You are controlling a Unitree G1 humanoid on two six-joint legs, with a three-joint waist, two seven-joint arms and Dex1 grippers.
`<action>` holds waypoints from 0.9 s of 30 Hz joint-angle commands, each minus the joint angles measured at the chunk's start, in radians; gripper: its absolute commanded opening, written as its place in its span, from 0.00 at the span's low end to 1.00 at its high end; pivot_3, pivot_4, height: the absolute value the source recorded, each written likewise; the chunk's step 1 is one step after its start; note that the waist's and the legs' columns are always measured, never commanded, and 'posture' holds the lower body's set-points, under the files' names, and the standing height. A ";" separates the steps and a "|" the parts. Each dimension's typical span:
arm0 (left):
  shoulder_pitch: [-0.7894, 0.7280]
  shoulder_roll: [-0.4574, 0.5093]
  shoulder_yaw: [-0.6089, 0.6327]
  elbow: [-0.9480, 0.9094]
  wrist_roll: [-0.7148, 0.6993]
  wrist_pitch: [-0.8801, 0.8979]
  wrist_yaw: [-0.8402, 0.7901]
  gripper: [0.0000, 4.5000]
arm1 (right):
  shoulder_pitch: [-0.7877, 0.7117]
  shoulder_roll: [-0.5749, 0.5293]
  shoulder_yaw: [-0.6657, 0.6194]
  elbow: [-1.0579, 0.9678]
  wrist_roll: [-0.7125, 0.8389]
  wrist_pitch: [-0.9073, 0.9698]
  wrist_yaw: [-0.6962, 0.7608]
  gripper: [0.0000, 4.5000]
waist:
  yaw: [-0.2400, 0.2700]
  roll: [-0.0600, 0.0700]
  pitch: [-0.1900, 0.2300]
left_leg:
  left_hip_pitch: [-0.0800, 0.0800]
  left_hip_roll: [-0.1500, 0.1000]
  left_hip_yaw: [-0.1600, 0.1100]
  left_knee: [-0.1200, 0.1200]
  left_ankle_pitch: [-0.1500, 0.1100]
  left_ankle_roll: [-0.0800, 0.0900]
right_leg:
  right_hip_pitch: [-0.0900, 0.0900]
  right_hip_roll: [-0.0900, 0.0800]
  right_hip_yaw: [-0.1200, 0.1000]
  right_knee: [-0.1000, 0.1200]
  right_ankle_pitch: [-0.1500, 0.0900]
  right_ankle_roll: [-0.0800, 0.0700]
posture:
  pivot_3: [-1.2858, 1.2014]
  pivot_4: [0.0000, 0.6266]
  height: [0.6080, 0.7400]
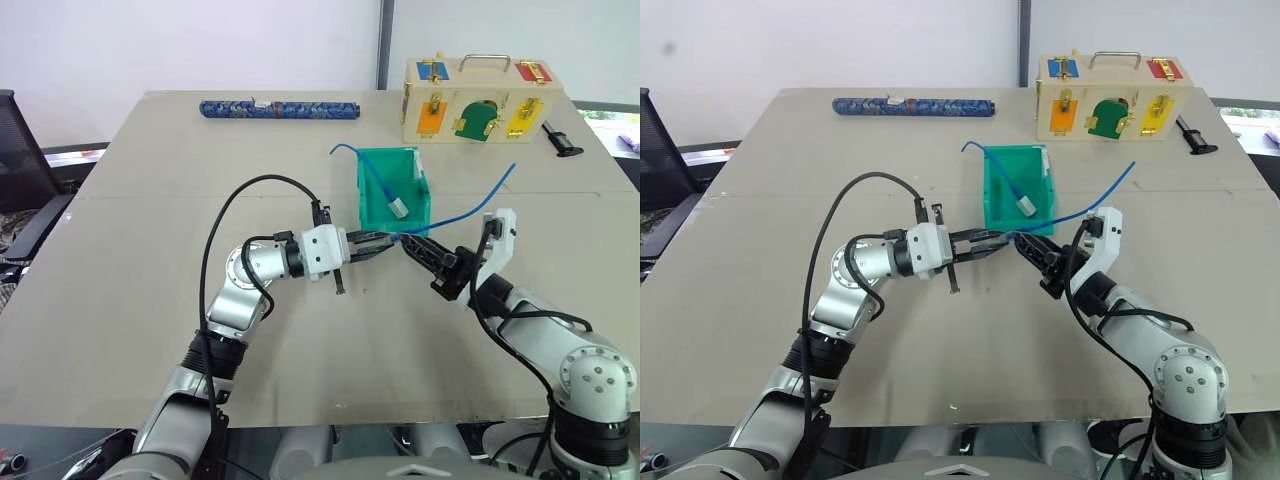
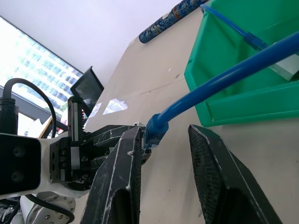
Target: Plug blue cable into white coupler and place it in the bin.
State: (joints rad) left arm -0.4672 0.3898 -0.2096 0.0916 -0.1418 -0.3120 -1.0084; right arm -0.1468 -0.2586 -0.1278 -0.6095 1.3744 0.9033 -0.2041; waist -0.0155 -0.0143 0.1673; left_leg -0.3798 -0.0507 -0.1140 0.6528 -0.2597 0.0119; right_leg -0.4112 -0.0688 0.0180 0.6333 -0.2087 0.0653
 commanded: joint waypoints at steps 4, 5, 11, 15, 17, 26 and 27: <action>-0.007 0.006 -0.008 -0.035 -0.012 -0.015 -0.010 0.00 | -0.023 -0.020 0.018 -0.019 0.039 -0.045 -0.003 0.32 | 0.000 0.000 0.000 | 0.000 0.000 0.000 0.000 0.000 0.000 | 0.000 0.000 0.000 0.000 0.000 0.000 | 0.52 0.24 1.00; -0.006 0.006 -0.009 -0.035 -0.013 -0.015 -0.013 0.00 | -0.023 -0.022 0.020 -0.020 0.040 -0.048 -0.004 0.32 | 0.000 0.000 0.000 | 0.000 0.000 0.000 0.000 0.000 0.000 | 0.000 0.000 0.000 0.000 0.000 0.000 | 0.52 0.24 1.00; -0.004 0.006 -0.009 -0.034 -0.019 -0.014 -0.025 0.00 | -0.018 -0.034 0.035 -0.019 0.035 -0.063 -0.004 0.17 | 0.000 0.000 0.000 | 0.000 0.000 0.000 0.000 0.000 0.000 | 0.000 0.000 0.000 0.000 0.000 0.000 | 0.52 0.24 1.00; -0.005 0.003 -0.010 -0.032 -0.021 -0.014 -0.025 0.00 | -0.015 -0.049 0.047 -0.018 0.044 -0.064 0.001 0.01 | 0.000 0.000 0.000 | 0.000 0.000 0.000 0.000 0.000 0.000 | 0.000 0.000 0.000 0.000 0.000 0.000 | 0.52 0.24 1.00; -0.005 0.003 -0.009 -0.031 -0.022 -0.015 -0.025 0.00 | -0.014 -0.055 0.052 -0.018 0.047 -0.068 0.003 0.01 | 0.000 0.000 0.000 | 0.000 0.000 0.000 0.000 0.000 0.000 | 0.000 0.000 0.000 0.000 0.000 0.000 | 0.52 0.24 1.00; 0.041 0.024 0.037 -0.105 -0.129 0.198 -0.012 0.35 | -0.017 -0.071 0.061 -0.013 0.058 -0.083 0.014 0.00 | -0.004 0.000 0.000 | 0.000 0.001 0.000 0.000 0.000 0.000 | 0.000 0.000 0.000 0.000 0.000 0.000 | 0.52 0.24 1.00; 0.049 0.023 0.053 -0.116 -0.133 0.226 0.016 0.43 | -0.018 -0.074 0.060 -0.009 0.059 -0.085 0.017 0.00 | -0.003 0.000 0.000 | 0.000 0.001 0.000 0.000 0.000 0.000 | 0.000 0.000 0.000 0.000 0.000 0.000 | 0.52 0.24 1.00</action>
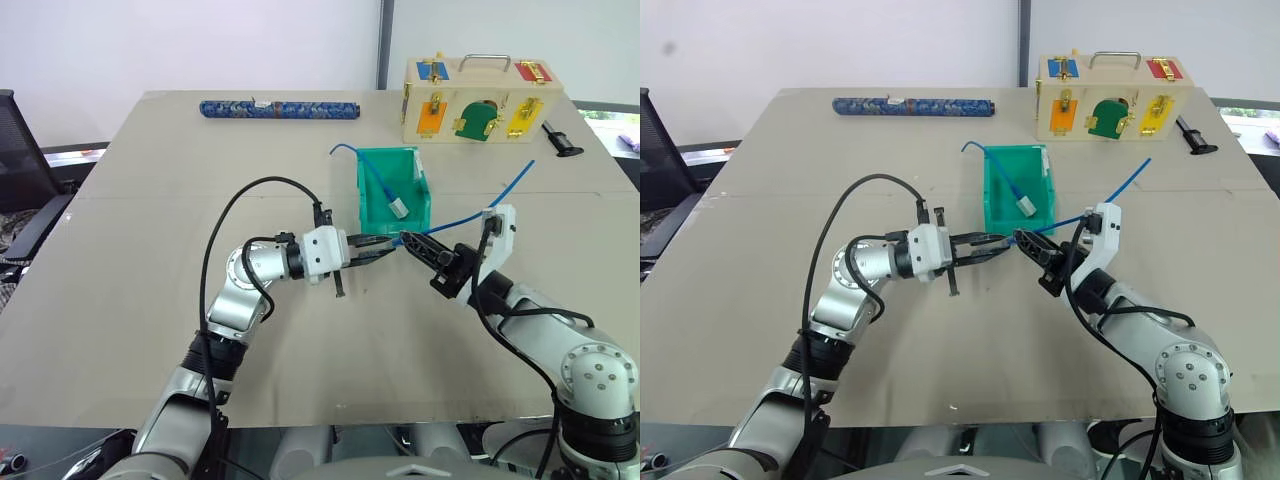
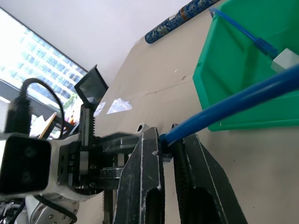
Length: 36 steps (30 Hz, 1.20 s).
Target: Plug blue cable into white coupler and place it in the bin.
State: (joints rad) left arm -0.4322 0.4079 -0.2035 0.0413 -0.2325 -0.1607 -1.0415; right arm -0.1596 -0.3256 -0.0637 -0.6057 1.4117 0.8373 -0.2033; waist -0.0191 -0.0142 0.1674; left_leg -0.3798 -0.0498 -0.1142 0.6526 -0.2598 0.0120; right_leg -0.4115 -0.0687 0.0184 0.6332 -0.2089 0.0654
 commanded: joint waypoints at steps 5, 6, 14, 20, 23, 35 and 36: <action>0.109 0.052 0.176 -0.154 -0.080 0.236 0.182 0.91 | -0.009 -0.032 -0.019 0.024 0.019 -0.025 0.056 0.00 | -0.002 0.000 0.000 | 0.000 0.000 0.000 0.000 0.000 0.000 | 0.000 0.000 0.000 0.000 0.000 0.000 | 0.52 0.24 1.00; 0.129 0.061 0.201 -0.171 -0.082 0.264 0.210 0.97 | -0.010 -0.038 -0.022 0.031 0.019 -0.027 0.065 0.00 | -0.002 0.000 0.000 | 0.000 0.001 0.000 0.000 0.000 0.000 | 0.000 0.000 0.001 0.000 0.000 0.000 | 0.52 0.24 1.00; 0.332 0.013 0.375 -0.343 0.002 0.423 0.578 0.97 | -0.038 -0.070 -0.028 0.100 -0.010 -0.027 0.141 0.00 | 0.006 0.000 0.000 | 0.000 0.001 0.000 0.000 0.000 0.000 | 0.000 0.000 0.001 -0.001 0.000 0.000 | 0.52 0.24 1.00; 0.390 -0.066 0.322 -0.423 0.035 0.531 0.699 0.97 | -0.051 -0.080 -0.021 0.111 -0.021 -0.006 0.164 0.00 | 0.011 0.000 0.000 | 0.000 0.001 0.000 0.000 0.000 0.000 | 0.000 0.000 0.000 -0.001 0.000 0.000 | 0.52 0.24 1.00; 0.377 -0.105 0.295 -0.395 0.076 0.575 0.770 0.97 | -0.045 -0.099 -0.029 0.099 -0.012 0.003 0.163 0.00 | 0.008 0.000 0.000 | 0.000 0.000 0.000 0.000 0.000 0.000 | 0.000 0.000 0.000 -0.001 0.000 0.000 | 0.52 0.24 1.00; 0.318 -0.170 0.251 -0.268 0.132 0.549 0.839 0.97 | -0.025 -0.157 -0.050 0.061 0.047 0.015 0.130 0.00 | 0.008 0.000 0.000 | -0.001 0.000 0.001 0.000 0.000 0.000 | 0.000 0.000 0.000 -0.001 0.000 0.000 | 0.52 0.24 1.00; 0.312 -0.175 0.251 -0.256 0.134 0.541 0.843 0.97 | -0.026 -0.160 -0.050 0.061 0.051 0.014 0.127 0.00 | 0.008 0.000 0.000 | -0.001 0.000 0.001 0.000 0.000 0.000 | 0.000 0.000 0.001 -0.001 0.000 0.000 | 0.52 0.24 1.00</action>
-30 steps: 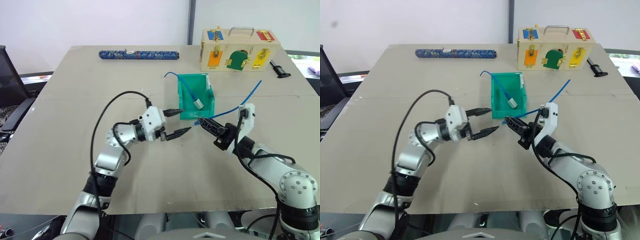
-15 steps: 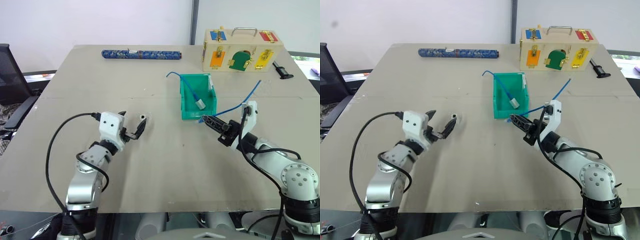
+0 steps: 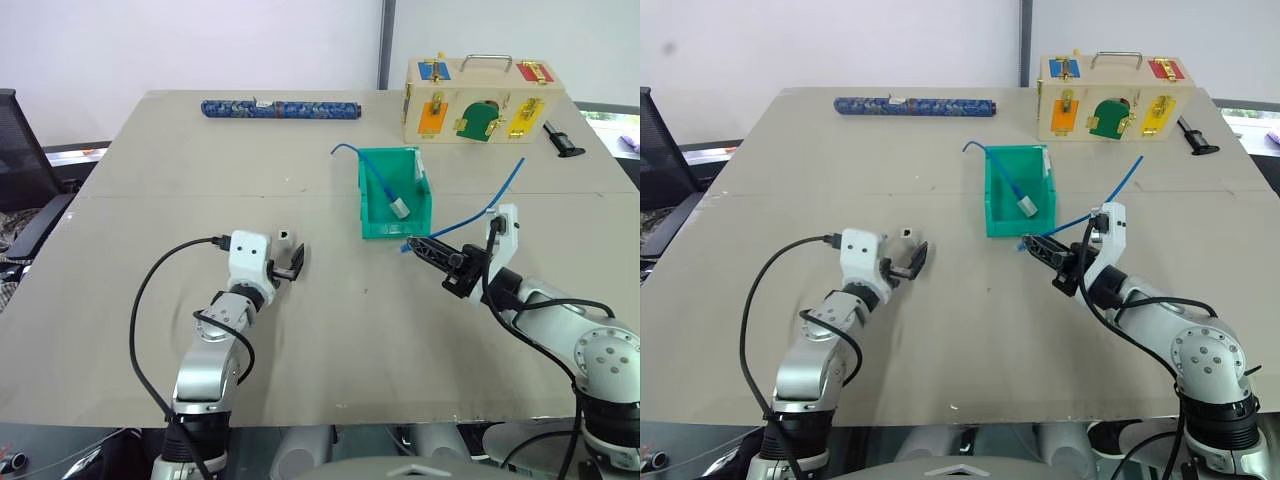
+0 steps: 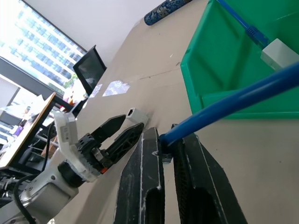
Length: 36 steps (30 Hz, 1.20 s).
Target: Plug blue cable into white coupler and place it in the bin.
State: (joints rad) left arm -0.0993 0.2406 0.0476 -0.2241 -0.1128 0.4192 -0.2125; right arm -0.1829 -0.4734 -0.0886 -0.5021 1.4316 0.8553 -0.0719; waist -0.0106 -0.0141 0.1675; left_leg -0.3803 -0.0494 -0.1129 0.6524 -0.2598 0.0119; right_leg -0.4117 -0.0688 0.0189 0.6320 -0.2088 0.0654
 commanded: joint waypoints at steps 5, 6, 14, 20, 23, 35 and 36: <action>-0.062 -0.039 -0.010 0.080 0.030 -0.082 0.038 0.92 | -0.009 -0.032 -0.026 -0.044 0.046 -0.005 -0.016 0.00 | 0.000 0.000 0.000 | 0.000 0.000 0.000 0.000 0.000 0.000 | 0.000 0.000 0.000 0.000 0.000 0.000 | 0.52 0.24 1.00; -0.068 -0.044 -0.012 0.091 0.031 -0.088 0.041 0.86 | -0.011 -0.036 -0.026 -0.044 0.049 -0.006 -0.018 0.00 | 0.001 0.000 0.000 | 0.000 0.000 0.000 0.000 0.000 0.000 | 0.000 0.000 0.000 0.000 0.000 0.000 | 0.52 0.24 1.00; -0.066 -0.047 -0.016 0.116 0.029 -0.122 0.031 0.12 | -0.015 -0.054 -0.029 -0.050 0.062 -0.013 -0.030 0.00 | 0.000 0.000 0.000 | 0.000 0.000 0.000 0.000 0.000 0.000 | 0.000 0.000 0.000 0.000 0.000 0.000 | 0.52 0.24 1.00; -0.072 0.038 -0.051 0.076 -0.179 -0.125 -0.340 0.09 | -0.010 -0.110 -0.026 -0.074 -0.028 -0.015 0.045 0.00 | 0.000 0.000 0.000 | 0.000 0.000 0.002 0.000 0.000 0.000 | 0.000 0.000 -0.001 0.000 0.000 0.000 | 0.52 0.24 1.00; -0.119 0.150 -0.141 0.100 -0.236 -0.122 -0.625 0.09 | -0.027 -0.172 -0.003 -0.084 -0.147 -0.028 0.178 0.00 | 0.000 0.000 0.000 | -0.001 0.000 0.005 0.000 0.000 0.000 | 0.000 0.000 -0.001 -0.001 0.000 0.000 | 0.52 0.24 1.00; -0.473 0.137 -0.401 0.562 -0.070 -0.436 -1.041 0.09 | -0.222 -0.280 0.280 -0.007 -0.623 -0.105 0.643 0.00 | -0.003 0.000 0.000 | -0.002 -0.001 0.006 0.000 0.000 0.000 | 0.000 0.000 -0.002 -0.004 0.000 0.000 | 0.52 0.24 1.00; -0.486 0.130 -0.409 0.585 -0.060 -0.459 -1.055 0.09 | -0.234 -0.274 0.296 0.003 -0.649 -0.107 0.658 0.00 | -0.003 0.000 0.000 | -0.002 -0.001 0.006 0.000 0.000 0.000 | 0.000 0.000 -0.002 -0.004 0.000 0.000 | 0.52 0.24 1.00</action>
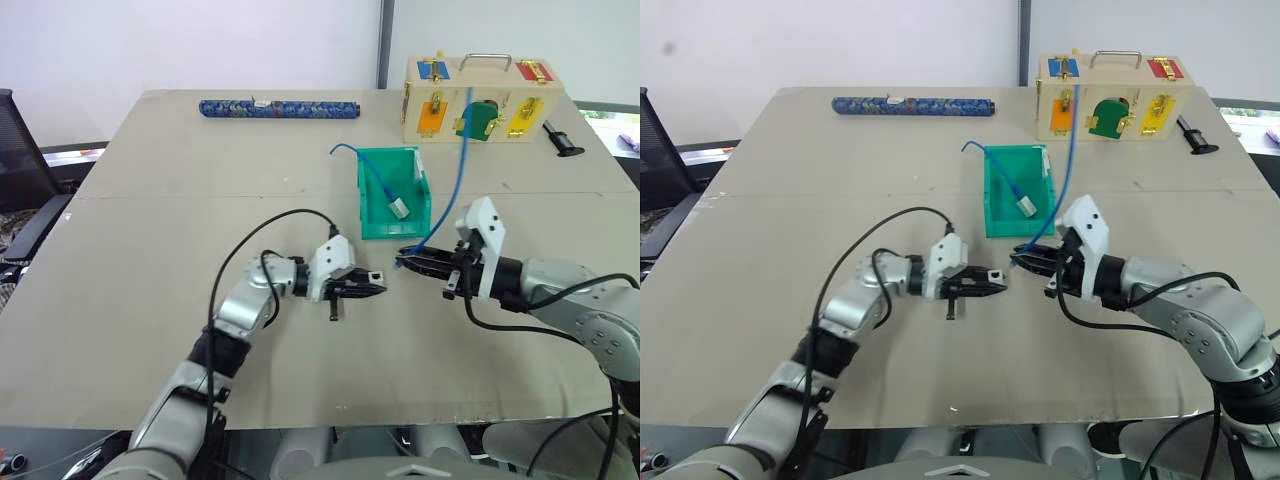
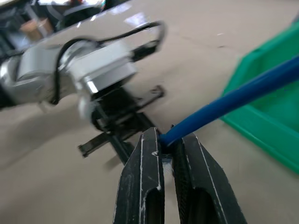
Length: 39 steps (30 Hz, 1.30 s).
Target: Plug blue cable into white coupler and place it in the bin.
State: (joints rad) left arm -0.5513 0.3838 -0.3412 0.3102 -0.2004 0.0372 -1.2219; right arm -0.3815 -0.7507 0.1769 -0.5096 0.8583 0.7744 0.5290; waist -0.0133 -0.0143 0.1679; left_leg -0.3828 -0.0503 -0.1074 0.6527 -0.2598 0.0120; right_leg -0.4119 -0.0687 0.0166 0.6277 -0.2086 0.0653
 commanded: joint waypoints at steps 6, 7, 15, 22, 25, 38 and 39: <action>-0.073 -0.044 -0.041 0.137 0.069 -0.148 -0.090 0.09 | -0.074 -0.001 0.140 0.071 -0.260 -0.055 0.149 0.00 | 0.001 0.000 0.000 | -0.001 0.000 0.000 0.000 0.000 0.000 | -0.001 -0.001 0.000 -0.001 0.000 0.000 | 0.52 0.24 1.00; -0.078 -0.047 -0.039 0.149 0.076 -0.161 -0.090 0.09 | -0.078 0.000 0.147 0.086 -0.282 -0.058 0.165 0.00 | 0.002 0.000 0.000 | -0.002 0.000 -0.001 0.000 0.000 0.000 | -0.002 -0.001 0.000 -0.001 0.000 0.000 | 0.52 0.24 1.00; -0.095 -0.062 -0.027 0.196 0.098 -0.205 -0.087 0.09 | -0.099 0.009 0.182 0.131 -0.369 -0.065 0.270 0.00 | 0.002 0.000 0.000 | -0.001 0.000 -0.002 0.000 0.000 0.000 | -0.001 -0.001 -0.001 0.000 0.000 0.000 | 0.52 0.24 1.00; -0.101 -0.071 -0.017 0.218 0.112 -0.218 -0.080 0.09 | -0.115 0.003 0.171 0.121 -0.388 -0.033 0.337 0.00 | 0.003 0.000 0.000 | -0.001 -0.001 -0.005 0.001 0.000 0.000 | 0.000 -0.001 -0.001 0.000 0.000 0.001 | 0.52 0.24 1.00; -0.102 -0.074 -0.015 0.222 0.115 -0.224 -0.078 0.09 | -0.115 -0.002 0.180 0.115 -0.409 -0.020 0.348 0.00 | 0.003 0.000 0.000 | 0.000 -0.001 -0.007 0.001 0.000 0.000 | 0.000 -0.001 -0.001 0.000 0.001 0.001 | 0.52 0.24 1.00; -0.101 -0.072 -0.016 0.223 0.125 -0.249 -0.080 0.09 | -0.181 -0.039 0.263 0.143 -0.499 0.071 0.430 0.00 | 0.004 0.000 -0.001 | 0.001 -0.001 -0.007 0.001 0.000 0.000 | 0.002 -0.001 -0.001 0.001 0.001 0.002 | 0.52 0.24 1.00; -0.103 -0.073 -0.015 0.222 0.125 -0.249 -0.078 0.09 | -0.200 -0.034 0.265 0.146 -0.494 0.089 0.438 0.00 | 0.005 0.000 -0.001 | 0.001 -0.001 -0.007 0.002 0.000 0.000 | 0.002 -0.001 -0.001 0.001 0.001 0.002 | 0.52 0.24 1.00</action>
State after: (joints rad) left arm -0.6346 0.3165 -0.3621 0.5337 -0.0805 -0.1959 -1.3044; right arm -0.5821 -0.7691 0.4026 -0.3925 0.3811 0.8027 0.9500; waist -0.0087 -0.0146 0.1665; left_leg -0.3818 -0.0513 -0.1151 0.6544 -0.2597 0.0120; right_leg -0.4101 -0.0702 0.0152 0.6282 -0.2076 0.0670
